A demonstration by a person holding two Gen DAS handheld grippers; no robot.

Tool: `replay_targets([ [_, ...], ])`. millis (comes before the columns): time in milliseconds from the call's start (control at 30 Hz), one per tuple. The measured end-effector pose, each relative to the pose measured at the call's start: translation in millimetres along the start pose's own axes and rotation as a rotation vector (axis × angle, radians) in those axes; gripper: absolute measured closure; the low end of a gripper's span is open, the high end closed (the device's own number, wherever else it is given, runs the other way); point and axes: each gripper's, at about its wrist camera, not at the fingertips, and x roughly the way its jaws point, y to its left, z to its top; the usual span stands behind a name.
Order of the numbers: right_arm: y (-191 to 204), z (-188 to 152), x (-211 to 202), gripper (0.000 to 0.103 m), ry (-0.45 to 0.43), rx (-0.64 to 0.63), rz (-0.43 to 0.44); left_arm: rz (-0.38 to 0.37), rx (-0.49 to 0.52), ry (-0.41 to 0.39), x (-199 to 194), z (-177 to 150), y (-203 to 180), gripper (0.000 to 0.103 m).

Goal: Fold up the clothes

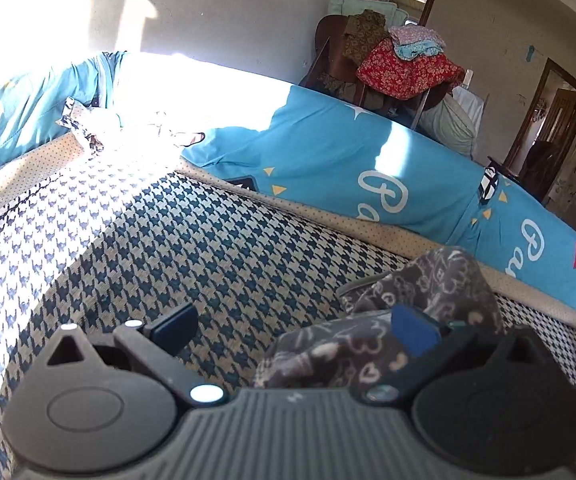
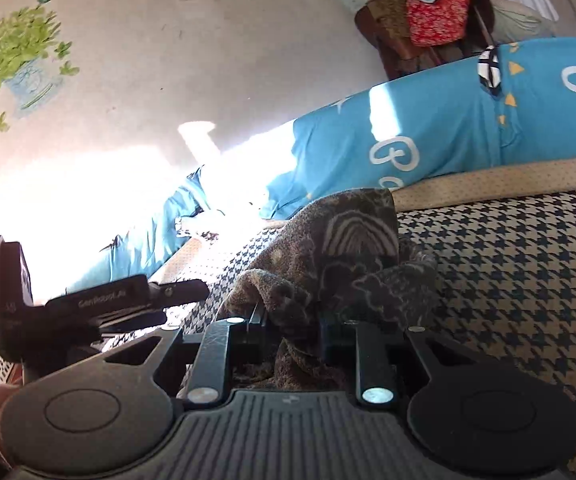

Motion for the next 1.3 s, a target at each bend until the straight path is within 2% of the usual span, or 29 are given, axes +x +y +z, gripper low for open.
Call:
replay_targets([
  [133,32.7,-15.7,7.5,0.079,0.066,-0.165,0.013,-0.094,-0.015,-0.002,-5.1,2.3,-1.6,0.0],
  [267,54.5,-32.1,10.5,0.079,0.107,-0.298,0.014,-0.113,0.005,0.043,1.5,-3.0,-5.0,0.0],
  [433,62.5,-42.2,10.1,0.079,0.128,-0.357,0.015,-0.151,-0.002,0.072,8.2,-11.3,-5.6,0.0],
  [633,68.6,-50.1,14.0,0.079,0.142,-0.404,-0.034,-0.206,0.061,0.033,0.6,-15.4,-18.1,0.0],
  [800,70.2,-51.2,14.3,0.078,0.141,-0.41,-0.028,-0.21,0.09,0.099,14.1,-24.6,-24.6,0.0],
  [867,72.1,-52.2,13.8,0.077,0.141,-0.42,-0.025,-0.183,0.087,0.113,18.7,-27.7,-23.0,0.0],
  [967,72.8,-52.1,11.6,0.075,0.137,-0.432,-0.027,-0.099,0.055,0.125,27.1,-31.3,-11.6,0.002],
  [1033,70.5,-49.3,8.9,0.073,0.131,-0.431,-0.032,-0.054,-0.002,0.159,35.8,-31.8,0.8,0.012],
  [1167,61.1,-38.6,-0.9,0.065,0.118,-0.396,-0.023,-0.014,-0.103,0.228,48.6,-36.0,24.2,0.012],
  [1300,41.1,-20.5,-14.0,0.058,0.088,-0.287,0.003,0.013,-0.098,0.24,51.5,-39.2,30.1,0.009],
])
